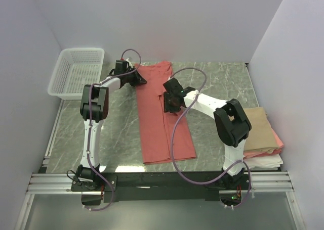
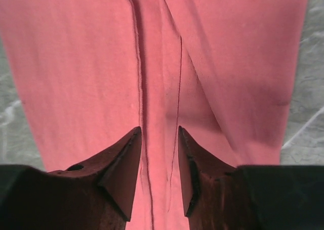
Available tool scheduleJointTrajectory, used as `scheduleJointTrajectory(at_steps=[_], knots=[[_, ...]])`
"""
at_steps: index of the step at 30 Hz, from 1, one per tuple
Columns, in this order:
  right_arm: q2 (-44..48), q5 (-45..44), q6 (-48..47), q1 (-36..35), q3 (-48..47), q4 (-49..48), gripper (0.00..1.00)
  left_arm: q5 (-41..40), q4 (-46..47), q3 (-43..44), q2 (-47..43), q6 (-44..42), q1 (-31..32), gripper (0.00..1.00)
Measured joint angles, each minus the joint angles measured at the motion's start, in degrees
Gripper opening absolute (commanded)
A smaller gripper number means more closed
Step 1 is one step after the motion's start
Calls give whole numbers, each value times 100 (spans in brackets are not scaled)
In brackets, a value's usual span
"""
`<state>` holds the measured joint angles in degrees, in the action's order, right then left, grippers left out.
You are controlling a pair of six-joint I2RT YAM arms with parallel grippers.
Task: Fold and stack the t-shirts
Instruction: Fold the tshirt
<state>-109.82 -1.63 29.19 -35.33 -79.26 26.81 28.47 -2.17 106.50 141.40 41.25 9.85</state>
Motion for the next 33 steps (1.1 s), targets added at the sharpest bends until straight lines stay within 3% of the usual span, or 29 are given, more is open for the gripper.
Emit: scheduleJointTrajectory(at_steps=[3,12,19,24,33], knots=[[-157,-68,20,-66,0,-2,34,0,0,0,0,0,0,3],[-413,-308,101,-181,13,-4,31,-2,0,0,0,-4,0,3],[-413,-374,133,-221,15,-2,10,-2,-2,0,0,-7,0,3],[-411,-433,146,-251,33,-9,4,-2,-2,0,0,-7,0,2],[-232,-483,146,-341,208,-20,2,-13,-57,28,0,-9,0,2]])
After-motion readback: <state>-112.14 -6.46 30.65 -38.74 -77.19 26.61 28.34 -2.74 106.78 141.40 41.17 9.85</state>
